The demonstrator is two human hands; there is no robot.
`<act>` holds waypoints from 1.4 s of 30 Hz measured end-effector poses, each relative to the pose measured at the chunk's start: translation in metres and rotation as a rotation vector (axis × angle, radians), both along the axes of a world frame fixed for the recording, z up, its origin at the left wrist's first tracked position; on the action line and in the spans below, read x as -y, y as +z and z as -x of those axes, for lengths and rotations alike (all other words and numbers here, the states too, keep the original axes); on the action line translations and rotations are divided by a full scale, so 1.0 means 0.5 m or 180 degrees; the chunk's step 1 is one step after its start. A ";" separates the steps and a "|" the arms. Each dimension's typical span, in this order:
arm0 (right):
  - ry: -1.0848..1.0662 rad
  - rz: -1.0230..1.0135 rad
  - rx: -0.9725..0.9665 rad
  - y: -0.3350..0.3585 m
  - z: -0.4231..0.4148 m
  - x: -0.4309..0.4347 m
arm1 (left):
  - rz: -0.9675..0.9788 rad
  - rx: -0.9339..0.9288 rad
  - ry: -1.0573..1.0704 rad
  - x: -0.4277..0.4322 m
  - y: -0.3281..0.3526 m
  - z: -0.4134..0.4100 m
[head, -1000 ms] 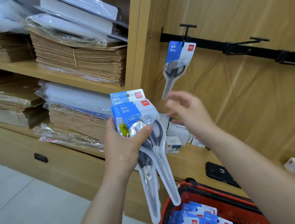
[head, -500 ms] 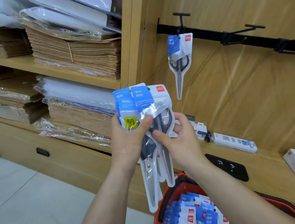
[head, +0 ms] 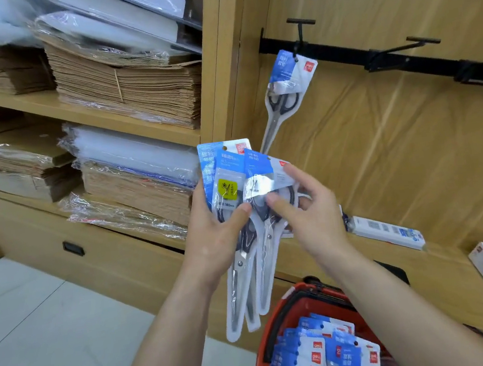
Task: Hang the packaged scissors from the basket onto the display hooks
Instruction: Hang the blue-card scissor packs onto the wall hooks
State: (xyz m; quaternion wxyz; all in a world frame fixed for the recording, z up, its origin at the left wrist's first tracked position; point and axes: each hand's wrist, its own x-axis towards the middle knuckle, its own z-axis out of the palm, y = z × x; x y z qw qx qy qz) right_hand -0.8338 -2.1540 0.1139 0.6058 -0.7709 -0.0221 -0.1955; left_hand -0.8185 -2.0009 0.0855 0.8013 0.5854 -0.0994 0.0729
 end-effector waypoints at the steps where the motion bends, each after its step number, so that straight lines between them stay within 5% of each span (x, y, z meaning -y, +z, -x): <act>1: -0.0076 -0.0097 0.0021 0.005 -0.003 0.006 | -0.0020 0.0004 -0.0016 -0.001 0.002 0.001; 18: -0.0740 0.0531 0.1132 0.246 -0.151 0.053 | -0.0136 0.0026 0.0318 -0.041 0.023 -0.003; 42: -0.1139 0.1168 0.0598 0.239 -0.251 0.079 | -0.0163 -0.0014 0.0304 -0.041 0.023 -0.010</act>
